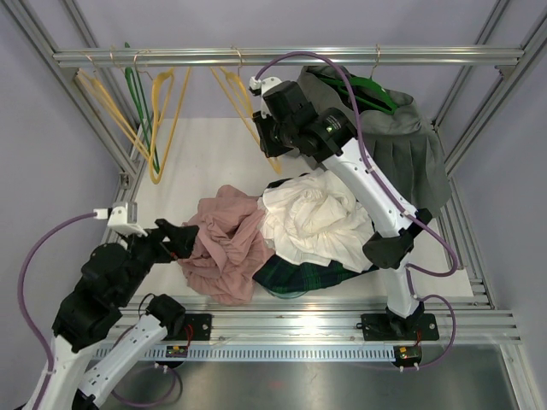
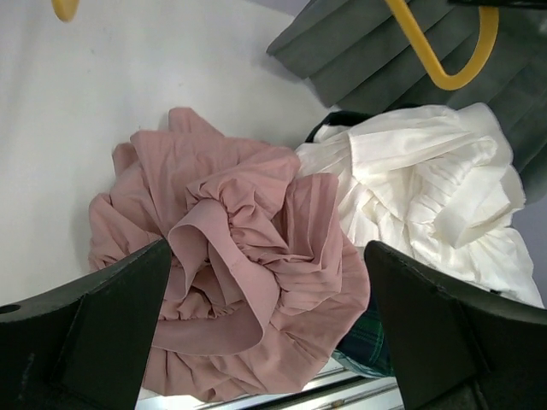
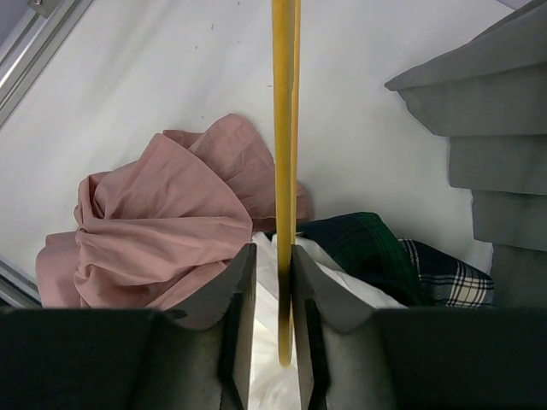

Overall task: Remove the skirt from the hanger
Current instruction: Hang the hanger back to the clothesline with the right arm, then place the skirt into the basket

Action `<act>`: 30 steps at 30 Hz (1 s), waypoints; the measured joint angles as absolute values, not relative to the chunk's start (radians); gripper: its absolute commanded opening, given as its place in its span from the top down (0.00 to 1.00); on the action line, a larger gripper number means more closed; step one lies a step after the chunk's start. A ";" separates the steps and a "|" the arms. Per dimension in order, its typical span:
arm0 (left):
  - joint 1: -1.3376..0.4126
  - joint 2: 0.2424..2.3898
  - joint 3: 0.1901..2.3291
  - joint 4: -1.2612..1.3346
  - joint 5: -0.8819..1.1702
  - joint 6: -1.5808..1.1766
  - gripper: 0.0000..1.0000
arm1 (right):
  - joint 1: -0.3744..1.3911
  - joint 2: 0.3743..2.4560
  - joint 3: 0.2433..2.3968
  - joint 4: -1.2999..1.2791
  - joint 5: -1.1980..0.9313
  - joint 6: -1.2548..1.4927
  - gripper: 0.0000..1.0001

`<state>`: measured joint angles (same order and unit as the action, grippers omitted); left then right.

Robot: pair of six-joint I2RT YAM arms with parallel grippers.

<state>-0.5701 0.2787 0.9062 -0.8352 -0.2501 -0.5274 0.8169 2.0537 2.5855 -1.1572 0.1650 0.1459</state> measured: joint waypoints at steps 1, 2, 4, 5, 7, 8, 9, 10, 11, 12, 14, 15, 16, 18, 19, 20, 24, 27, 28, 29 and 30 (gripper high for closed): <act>-0.570 0.308 0.901 -0.835 -0.253 -0.546 0.01 | 0.817 2.054 2.584 -1.157 0.164 0.144 0.65; -0.570 0.339 0.894 -0.832 -0.257 -0.564 0.01 | 0.817 2.054 2.584 -1.157 0.163 0.143 0.59; -0.570 0.392 0.874 -0.823 -0.262 -0.606 0.01 | 0.817 2.054 2.584 -1.156 0.157 0.136 0.52; -0.570 0.413 0.866 -0.820 -0.263 -0.627 0.01 | 0.817 2.054 2.584 -1.156 0.153 0.133 0.48; -0.570 0.438 0.850 -0.815 -0.264 -0.664 0.01 | 0.817 2.054 2.584 -1.156 0.140 0.126 0.38; -0.570 0.444 0.844 -0.813 -0.266 -0.684 0.01 | 0.817 2.054 2.584 -1.156 0.136 0.118 0.34; -0.570 0.447 0.837 -0.815 -0.269 -0.705 0.01 | 0.817 2.053 2.584 -1.155 0.134 0.110 0.28; -0.570 0.447 0.831 -0.813 -0.274 -0.725 0.01 | 0.817 2.053 2.583 -1.155 0.129 0.103 0.24; -0.570 0.447 0.824 -0.815 -0.281 -0.750 0.01 | 0.817 2.049 2.575 -1.148 0.126 0.093 0.22; -0.570 0.447 0.818 -0.817 -0.286 -0.775 0.01 | 0.817 2.038 2.556 -1.137 0.121 0.080 0.15; -0.570 0.449 0.802 -0.816 -0.289 -0.832 0.01 | 0.817 2.010 2.503 -1.118 0.111 0.053 0.08; -0.570 0.452 0.793 -0.816 -0.289 -0.858 0.01 | 0.817 1.982 2.454 -1.091 0.109 0.028 0.05; -0.570 0.458 0.783 -0.815 -0.286 -0.884 0.01 | 0.817 1.954 2.412 -1.076 0.107 0.004 0.01; -0.570 0.476 0.756 -0.809 -0.277 -0.933 0.01 | 0.817 1.882 2.305 -1.016 0.096 -0.059 0.01; -0.570 0.487 0.741 -0.805 -0.270 -0.955 0.01 | 0.817 1.850 2.262 -0.999 0.085 -0.087 0.00; -0.570 0.498 0.728 -0.801 -0.263 -0.972 0.01 | 0.817 1.804 2.205 -0.974 0.072 -0.126 0.00; -0.570 0.552 0.672 -0.772 -0.243 -1.047 0.01 | 0.810 1.654 2.088 -0.963 -0.055 -0.290 0.01; -0.570 0.598 0.633 -0.725 -0.239 -1.084 0.01 | 0.767 1.583 2.073 -0.992 -0.197 -0.400 0.01; -0.570 0.614 0.618 -0.702 -0.239 -1.093 0.06 | 0.740 1.562 2.066 -1.002 -0.248 -0.434 0.01; -0.570 0.625 0.605 -0.682 -0.239 -1.100 0.10 | 0.712 1.542 2.056 -1.012 -0.292 -0.464 0.02; -0.570 0.643 0.587 -0.653 -0.240 -1.106 0.16 | 0.686 1.517 2.032 -1.023 -0.344 -0.496 0.02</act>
